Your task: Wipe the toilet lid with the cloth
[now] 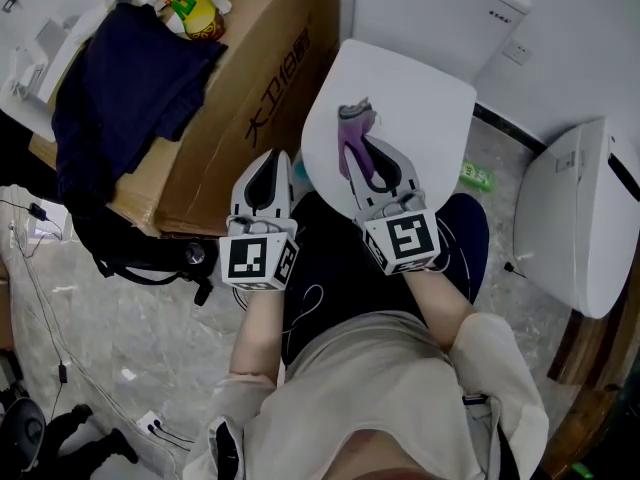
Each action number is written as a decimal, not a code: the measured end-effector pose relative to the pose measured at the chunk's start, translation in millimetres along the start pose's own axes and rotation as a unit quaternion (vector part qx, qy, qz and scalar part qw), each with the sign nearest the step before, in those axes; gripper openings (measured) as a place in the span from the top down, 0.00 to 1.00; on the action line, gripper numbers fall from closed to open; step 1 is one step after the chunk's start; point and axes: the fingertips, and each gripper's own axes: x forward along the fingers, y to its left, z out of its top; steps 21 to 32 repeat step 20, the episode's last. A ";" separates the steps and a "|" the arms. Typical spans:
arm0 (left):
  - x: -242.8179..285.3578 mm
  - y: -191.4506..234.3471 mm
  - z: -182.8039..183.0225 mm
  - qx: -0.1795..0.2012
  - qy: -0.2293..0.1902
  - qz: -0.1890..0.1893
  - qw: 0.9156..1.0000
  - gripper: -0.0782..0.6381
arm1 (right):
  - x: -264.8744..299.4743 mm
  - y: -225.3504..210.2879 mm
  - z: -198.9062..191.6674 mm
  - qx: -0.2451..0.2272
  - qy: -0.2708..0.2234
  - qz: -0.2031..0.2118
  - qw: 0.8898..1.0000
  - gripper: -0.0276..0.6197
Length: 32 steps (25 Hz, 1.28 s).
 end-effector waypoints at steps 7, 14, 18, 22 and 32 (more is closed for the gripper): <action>0.7 -1.3 -1.2 -0.003 0.002 -0.004 1.000 0.87 | -3.0 2.7 1.3 0.000 -0.002 -0.002 1.000 0.83; -0.5 -0.1 -0.3 -0.002 0.001 -0.004 1.000 0.87 | -4.9 5.2 2.5 0.002 -0.001 0.003 1.000 0.84; 0.1 0.4 -1.7 -0.005 0.003 -0.004 1.000 0.87 | -5.2 5.2 1.9 0.003 0.001 0.003 1.000 0.84; 0.6 -0.7 -0.9 -0.005 0.002 -0.005 1.000 0.87 | -5.1 5.1 1.5 0.002 0.003 0.004 1.000 0.84; 0.6 -0.7 -0.9 -0.005 0.002 -0.005 1.000 0.87 | -5.1 5.1 1.5 0.002 0.003 0.004 1.000 0.84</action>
